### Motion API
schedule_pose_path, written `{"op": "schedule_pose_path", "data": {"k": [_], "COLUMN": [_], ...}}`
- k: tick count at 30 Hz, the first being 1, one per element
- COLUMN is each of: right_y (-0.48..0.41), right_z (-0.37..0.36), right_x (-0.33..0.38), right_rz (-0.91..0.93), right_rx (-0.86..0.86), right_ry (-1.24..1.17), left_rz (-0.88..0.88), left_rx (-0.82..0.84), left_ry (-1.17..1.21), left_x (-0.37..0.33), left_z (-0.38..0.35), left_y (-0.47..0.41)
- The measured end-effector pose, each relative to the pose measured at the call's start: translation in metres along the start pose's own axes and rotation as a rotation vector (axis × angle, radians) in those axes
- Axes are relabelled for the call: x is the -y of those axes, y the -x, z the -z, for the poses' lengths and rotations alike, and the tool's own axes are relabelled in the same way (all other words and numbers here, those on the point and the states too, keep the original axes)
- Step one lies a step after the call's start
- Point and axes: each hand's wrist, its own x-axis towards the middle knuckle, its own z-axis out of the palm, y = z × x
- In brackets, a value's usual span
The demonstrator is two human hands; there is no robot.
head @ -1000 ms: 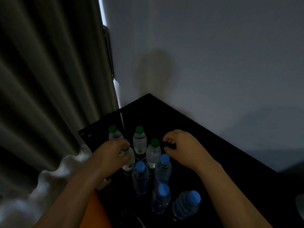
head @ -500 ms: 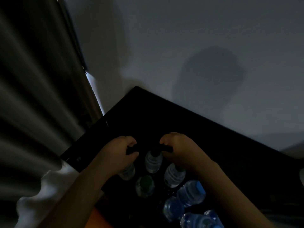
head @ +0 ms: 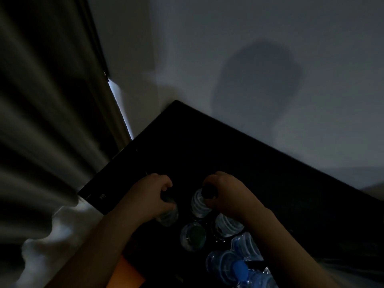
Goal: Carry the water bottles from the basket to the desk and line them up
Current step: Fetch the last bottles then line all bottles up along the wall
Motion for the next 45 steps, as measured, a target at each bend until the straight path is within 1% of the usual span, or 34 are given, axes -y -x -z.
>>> {"op": "schedule_pose_path", "data": {"k": [8,12,19,26,32,34,40,42,45], "right_y": [-0.009,-0.009,-0.007,-0.010,-0.022,-0.026,-0.052,-0.064,-0.084], "right_z": [-0.003,-0.005,-0.005,0.008,0.029,0.037,0.054,0.059,0.067], "right_x": [0.000,0.000,-0.001,-0.014,-0.016,-0.019,-0.023,-0.024,-0.024], "right_rz": [-0.010,-0.007,-0.064,-0.061,-0.033,-0.041,-0.086,-0.139,-0.244], "right_rx": [0.048,0.032,0.006,-0.092,-0.144,-0.161,-0.223,-0.253,-0.252], "right_ry": [-0.029,-0.045,-0.093,-0.114,-0.114,-0.136,-0.164,-0.178,-0.177], "left_rz": [-0.015,-0.041,-0.126,-0.173,-0.207,-0.223,-0.258,-0.256,-0.270], "left_rx": [0.059,0.098,0.099,0.040,-0.041,-0.043,-0.051,-0.055,-0.050], "left_ry": [-0.089,-0.077,-0.056,0.004,0.012,0.020,-0.036,-0.031,-0.039], "left_x": [0.003,0.005,0.009,-0.001,-0.014,-0.018,-0.019,-0.016,-0.011], "left_z": [-0.001,-0.001,0.012,0.014,0.023,0.029,0.056,0.066,0.084], "left_y": [-0.006,-0.010,-0.023,-0.037,-0.051,-0.060,-0.095,-0.110,-0.137]}}
